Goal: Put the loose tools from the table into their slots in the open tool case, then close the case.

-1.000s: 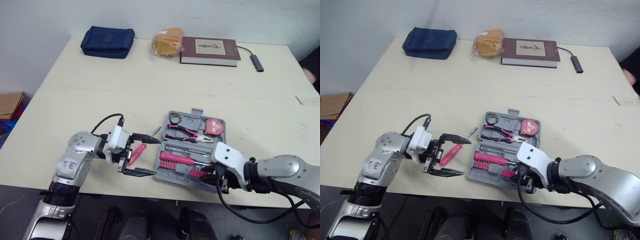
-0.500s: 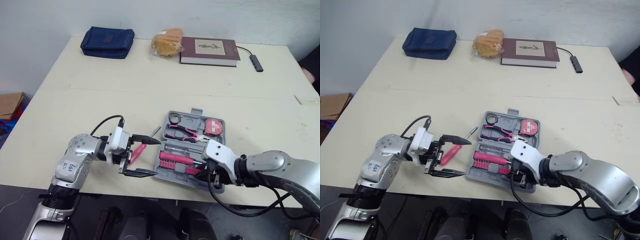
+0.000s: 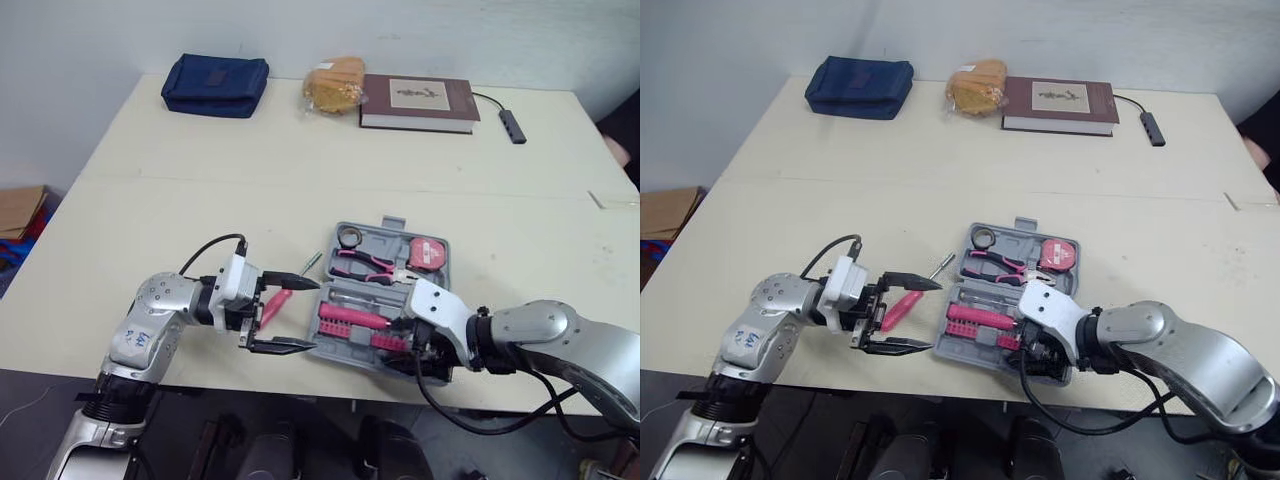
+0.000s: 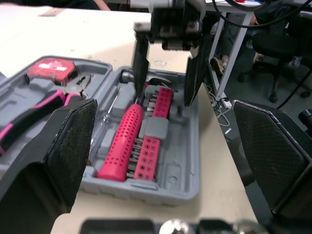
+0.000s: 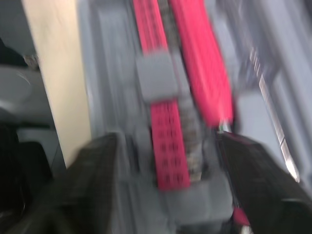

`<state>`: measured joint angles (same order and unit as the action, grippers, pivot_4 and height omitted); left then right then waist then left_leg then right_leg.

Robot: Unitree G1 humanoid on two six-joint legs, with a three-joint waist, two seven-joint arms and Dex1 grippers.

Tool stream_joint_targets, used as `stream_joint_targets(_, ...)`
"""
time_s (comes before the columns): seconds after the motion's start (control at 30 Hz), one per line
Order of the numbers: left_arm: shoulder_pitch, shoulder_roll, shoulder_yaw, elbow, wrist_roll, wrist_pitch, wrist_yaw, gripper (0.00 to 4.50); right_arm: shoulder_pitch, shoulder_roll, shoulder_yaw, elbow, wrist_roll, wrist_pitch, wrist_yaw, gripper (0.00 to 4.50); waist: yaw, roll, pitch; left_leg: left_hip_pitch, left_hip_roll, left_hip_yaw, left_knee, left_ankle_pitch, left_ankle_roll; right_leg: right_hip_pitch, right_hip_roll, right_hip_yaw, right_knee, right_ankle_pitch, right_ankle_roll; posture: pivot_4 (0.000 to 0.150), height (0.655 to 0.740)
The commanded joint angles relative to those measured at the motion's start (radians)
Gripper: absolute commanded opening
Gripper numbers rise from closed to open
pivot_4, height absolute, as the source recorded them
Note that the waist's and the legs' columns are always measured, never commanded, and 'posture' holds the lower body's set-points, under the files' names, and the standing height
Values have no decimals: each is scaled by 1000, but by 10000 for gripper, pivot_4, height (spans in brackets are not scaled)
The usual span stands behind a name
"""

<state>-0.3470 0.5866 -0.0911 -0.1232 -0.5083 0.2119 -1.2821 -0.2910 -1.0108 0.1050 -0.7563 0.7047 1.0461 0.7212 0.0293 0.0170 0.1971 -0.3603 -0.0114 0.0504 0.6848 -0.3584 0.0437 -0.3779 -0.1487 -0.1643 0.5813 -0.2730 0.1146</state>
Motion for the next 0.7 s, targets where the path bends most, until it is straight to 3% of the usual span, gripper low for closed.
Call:
stream_joint_targets(0.03, 2, 13, 15, -49, -24, 11, -6, 45000, 103, -65, -185, -39, 21, -95, 108, 35115, 3, 0, 0, 0, 0, 0, 0, 0, 0, 0, 0, 0, 0, 0, 0, 1500, 7400)
stream_joint_targets(0.2, 4, 7, 21, -45, -20, 6, 1, 45000, 296, 64, -311, 11, -48, -377, 165, 35115, 5, -3, -1, 1, 0, 0, 0, 0, 0, 1, 1, 1, 0, 0, 0, 1500, 7400)
stream_joint_targets(0.37, -17, 5, 17, -27, -14, 0, -9, 45000, 396, 172, -299, 93, -107, -563, 210, 12913, -1, -3, -1, 4, 0, 4, 0, 0, 1, 1, 0, 4, 3, 0, 0, 1500, 7400)
stream_joint_targets(0.47, -34, 5, 18, -13, -12, -3, -14, 45000, 434, 181, -210, 181, -262, -718, 231, 372, -3, -4, -2, 5, 0, 4, 0, 0, 0, 2, 1, 5, 3, 0, 0, 1500, 7400)
stream_joint_targets(0.7, -24, 13, 35, -35, -27, 36, 8, 45000, 403, 219, -96, 323, -404, -784, 190, 372, -5, -4, -2, 5, 0, 5, 0, 0, 0, 1, 1, 5, 3, 0, 0, 1500, 7400)
